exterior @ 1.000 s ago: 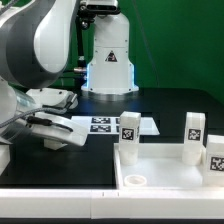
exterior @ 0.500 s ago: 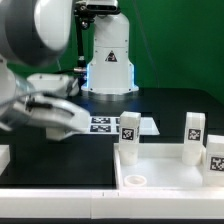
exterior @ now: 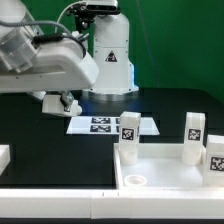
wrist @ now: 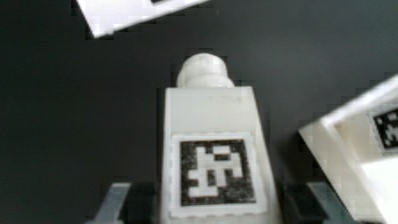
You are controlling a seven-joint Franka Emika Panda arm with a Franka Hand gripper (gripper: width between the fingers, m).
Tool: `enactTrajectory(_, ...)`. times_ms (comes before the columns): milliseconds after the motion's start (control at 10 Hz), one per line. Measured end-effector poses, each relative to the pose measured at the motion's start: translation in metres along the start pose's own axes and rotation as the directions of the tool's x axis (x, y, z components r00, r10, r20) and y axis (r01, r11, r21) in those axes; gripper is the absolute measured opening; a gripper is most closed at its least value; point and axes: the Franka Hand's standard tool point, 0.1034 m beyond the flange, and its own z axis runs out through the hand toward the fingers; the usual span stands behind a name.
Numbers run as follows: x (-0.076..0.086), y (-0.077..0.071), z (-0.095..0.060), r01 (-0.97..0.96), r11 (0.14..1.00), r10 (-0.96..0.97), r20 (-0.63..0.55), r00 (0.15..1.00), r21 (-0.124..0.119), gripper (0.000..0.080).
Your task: Assemble square table
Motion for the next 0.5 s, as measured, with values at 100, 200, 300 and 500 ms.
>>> enactTrajectory(100, 0.008, -0.014, -0.008, 0.029, 0.999, -0.03, -0.096, 0.995, -0.019, 0.0284)
enactTrajectory(200, 0.015, -0.032, -0.019, 0.066, 0.997, -0.071, -0.172, 0.983, -0.033, 0.0284)
enactTrajectory(300, 0.028, -0.048, -0.037, 0.117, 0.992, -0.127, -0.246, 0.961, -0.055, 0.0284)
enactTrajectory(500, 0.043, -0.071, -0.053, 0.178, 0.978, -0.205, -0.373, 0.905, -0.104, 0.0284)
